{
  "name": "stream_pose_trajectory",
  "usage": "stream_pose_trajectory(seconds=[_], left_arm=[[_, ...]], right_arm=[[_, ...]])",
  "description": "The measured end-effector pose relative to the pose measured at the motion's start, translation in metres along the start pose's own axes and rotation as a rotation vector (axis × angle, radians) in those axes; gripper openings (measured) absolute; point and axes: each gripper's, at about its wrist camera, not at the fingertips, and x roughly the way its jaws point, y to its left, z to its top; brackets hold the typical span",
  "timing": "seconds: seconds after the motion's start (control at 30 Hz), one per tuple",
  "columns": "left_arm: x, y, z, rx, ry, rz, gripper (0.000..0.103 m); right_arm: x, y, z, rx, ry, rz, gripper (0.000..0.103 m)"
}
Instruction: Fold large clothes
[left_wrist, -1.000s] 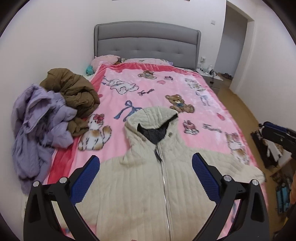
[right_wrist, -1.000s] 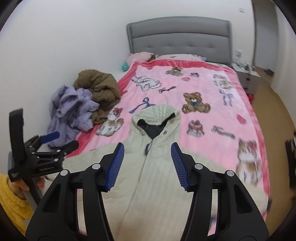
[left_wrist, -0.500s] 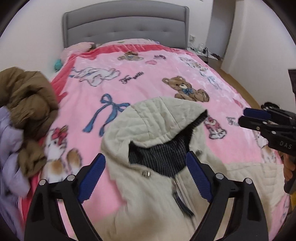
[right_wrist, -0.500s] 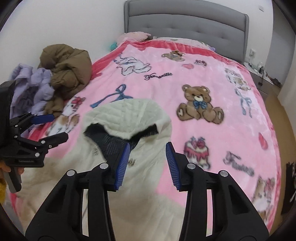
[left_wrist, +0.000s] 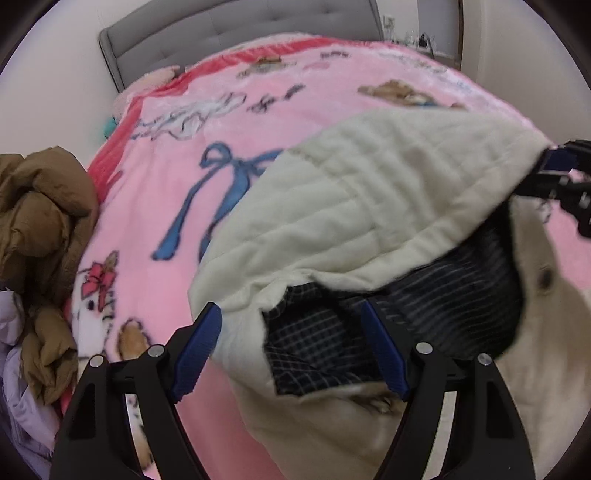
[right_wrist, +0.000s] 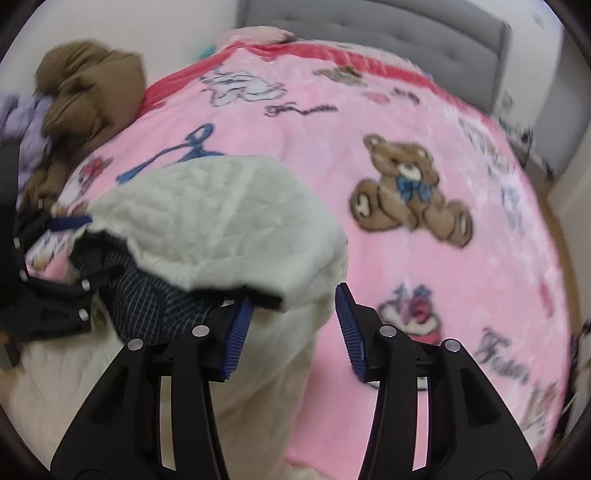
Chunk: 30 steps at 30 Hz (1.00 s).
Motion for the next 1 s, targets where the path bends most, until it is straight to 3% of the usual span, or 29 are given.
stream_pose_trajectory(seconds=[0.13, 0.33, 0.4, 0.47, 0.53, 0.63, 0.73, 0.77, 0.8, 0.87, 0.93, 1.0], left_arm=[[0.004, 0.018, -0.001, -0.060, -0.007, -0.053, 0.075], [-0.015, 0.029, -0.017, -0.032, -0.123, -0.063, 0.068], [-0.012, 0.035, -0.021, -0.038, -0.108, -0.020, 0.068], [-0.008, 0.052, -0.023, -0.109, -0.087, -0.069, 0.068], [-0.004, 0.061, -0.023, -0.127, -0.069, -0.064, 0.068], [0.000, 0.046, -0.017, -0.003, -0.036, -0.017, 0.068], [0.003, 0.028, -0.008, 0.112, -0.024, 0.049, 0.068], [0.007, 0.024, -0.003, 0.127, -0.016, 0.065, 0.067], [0.013, 0.020, 0.005, 0.132, 0.017, 0.088, 0.055], [0.024, 0.026, 0.014, 0.084, 0.064, 0.145, 0.044], [0.021, 0.049, 0.018, -0.032, 0.037, 0.180, 0.044], [0.010, 0.065, 0.016, -0.103, -0.023, 0.178, 0.047]], right_arm=[[0.007, -0.003, 0.001, 0.016, -0.004, 0.023, 0.050], [0.000, -0.006, -0.001, 0.007, -0.006, -0.014, 0.050], [-0.001, -0.007, -0.002, 0.001, -0.016, -0.031, 0.050], [0.000, -0.009, -0.002, 0.013, -0.006, -0.043, 0.050], [-0.001, -0.012, -0.002, 0.019, -0.006, -0.041, 0.050], [0.000, -0.007, -0.001, -0.020, -0.014, -0.095, 0.060], [0.002, -0.002, 0.001, -0.053, -0.019, -0.114, 0.060], [0.006, -0.001, 0.002, -0.057, -0.014, -0.111, 0.058], [0.012, 0.000, 0.004, -0.064, 0.000, -0.108, 0.056], [0.024, 0.002, 0.003, -0.073, 0.035, -0.089, 0.028], [0.030, 0.001, 0.000, -0.084, 0.048, -0.106, 0.021], [0.015, -0.004, -0.004, -0.093, -0.018, -0.110, 0.020]])
